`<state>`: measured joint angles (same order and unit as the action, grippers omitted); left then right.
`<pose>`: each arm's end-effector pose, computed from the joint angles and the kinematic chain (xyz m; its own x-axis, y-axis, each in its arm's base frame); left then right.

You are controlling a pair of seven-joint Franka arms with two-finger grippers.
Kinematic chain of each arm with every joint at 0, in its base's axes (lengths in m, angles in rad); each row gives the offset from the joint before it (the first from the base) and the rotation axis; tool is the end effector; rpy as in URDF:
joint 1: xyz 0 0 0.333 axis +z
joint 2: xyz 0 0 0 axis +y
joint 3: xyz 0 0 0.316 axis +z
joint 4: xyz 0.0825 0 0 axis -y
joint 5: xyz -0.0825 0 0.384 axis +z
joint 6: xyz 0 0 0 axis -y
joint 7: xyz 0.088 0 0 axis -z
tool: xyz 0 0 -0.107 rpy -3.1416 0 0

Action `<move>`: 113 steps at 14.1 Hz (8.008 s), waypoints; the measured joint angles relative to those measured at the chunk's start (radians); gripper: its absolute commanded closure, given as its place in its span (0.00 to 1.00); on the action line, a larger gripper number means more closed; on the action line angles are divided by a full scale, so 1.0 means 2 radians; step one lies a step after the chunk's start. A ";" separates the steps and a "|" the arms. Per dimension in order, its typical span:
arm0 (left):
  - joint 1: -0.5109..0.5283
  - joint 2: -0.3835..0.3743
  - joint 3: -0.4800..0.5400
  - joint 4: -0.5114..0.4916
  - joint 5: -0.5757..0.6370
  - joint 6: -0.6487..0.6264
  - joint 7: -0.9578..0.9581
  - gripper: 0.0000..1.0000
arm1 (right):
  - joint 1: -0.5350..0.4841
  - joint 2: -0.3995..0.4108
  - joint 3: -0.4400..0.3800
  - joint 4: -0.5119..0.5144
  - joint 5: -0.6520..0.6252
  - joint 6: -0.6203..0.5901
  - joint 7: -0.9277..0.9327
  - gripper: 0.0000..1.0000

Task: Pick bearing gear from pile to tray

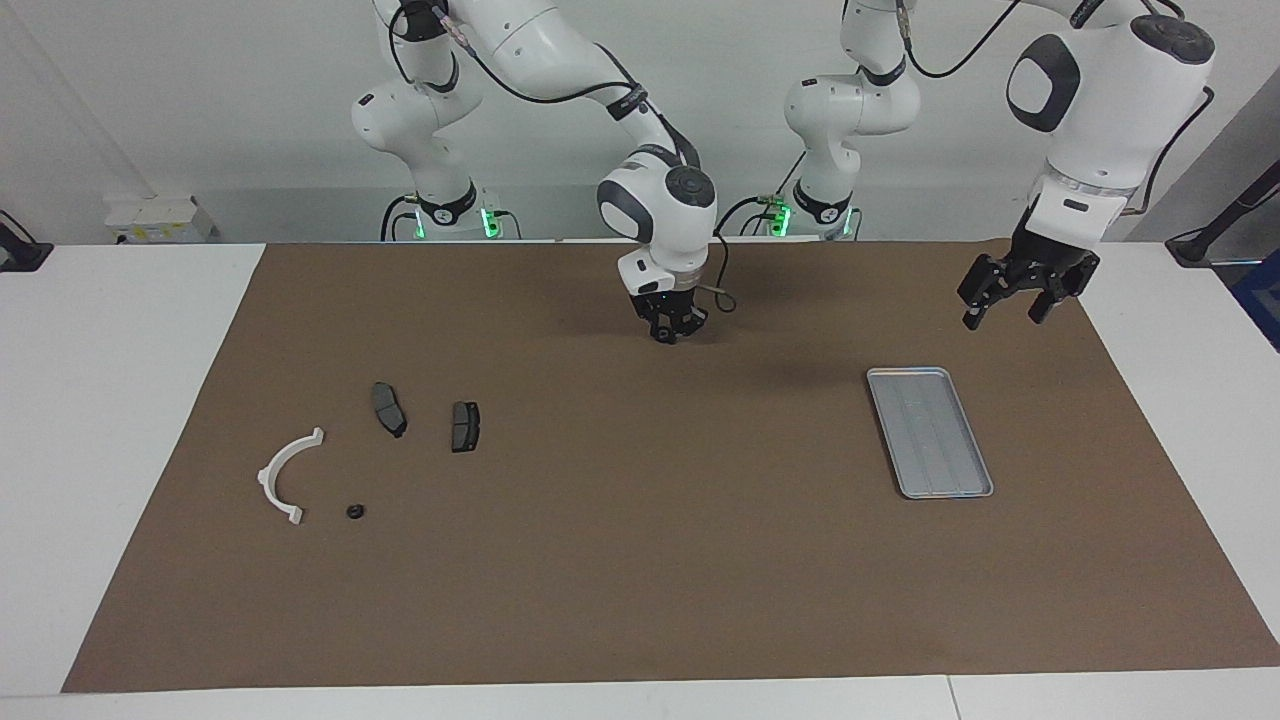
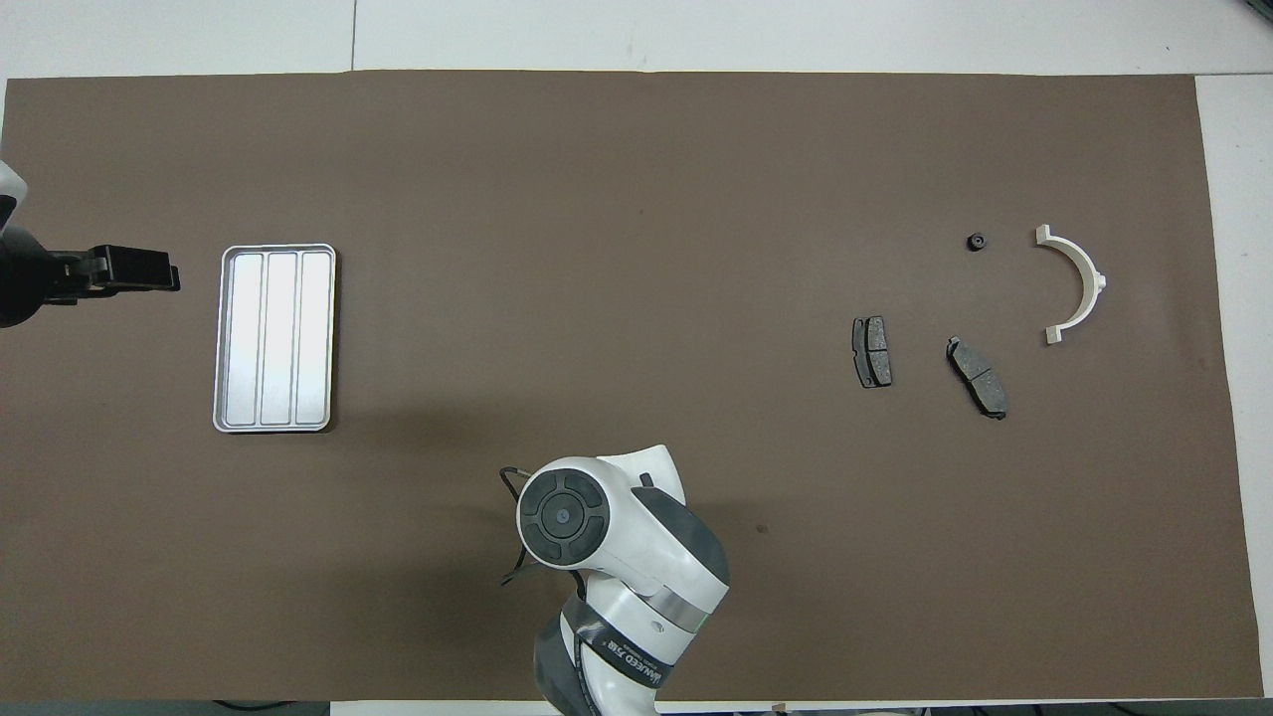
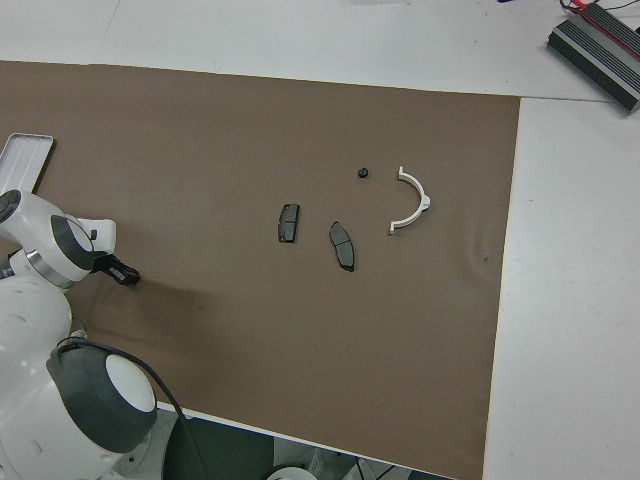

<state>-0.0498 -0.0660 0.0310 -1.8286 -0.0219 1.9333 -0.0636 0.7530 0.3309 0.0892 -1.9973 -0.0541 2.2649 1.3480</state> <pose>0.5590 -0.0116 0.5710 0.9844 0.0531 0.1679 0.0480 -0.9983 0.0343 0.4001 0.4438 0.2896 0.8898 -0.4564 -0.0035 -0.4553 -0.8881 0.0625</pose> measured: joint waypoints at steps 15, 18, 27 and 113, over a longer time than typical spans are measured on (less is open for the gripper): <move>-0.010 0.000 -0.002 -0.011 0.000 0.012 -0.009 0.00 | -0.053 -0.037 -0.007 0.065 -0.004 -0.062 -0.029 0.00; -0.040 0.002 -0.002 -0.023 0.000 0.006 -0.039 0.00 | -0.104 -0.062 -0.010 0.066 -0.005 -0.083 -0.130 0.00; -0.220 0.061 -0.007 -0.033 0.010 0.010 -0.254 0.00 | -0.292 -0.095 -0.013 0.087 -0.005 -0.142 -0.514 0.00; 0.016 0.035 0.009 -0.149 0.027 0.139 0.107 0.84 | -0.349 -0.044 0.000 0.258 -0.020 -0.329 -0.541 1.00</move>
<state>-0.0174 0.0031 0.0499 -2.1262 0.0316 2.2120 0.1494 0.0549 0.2420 0.0884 -1.4817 -0.0943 1.6065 0.2669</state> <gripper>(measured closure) 0.656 0.762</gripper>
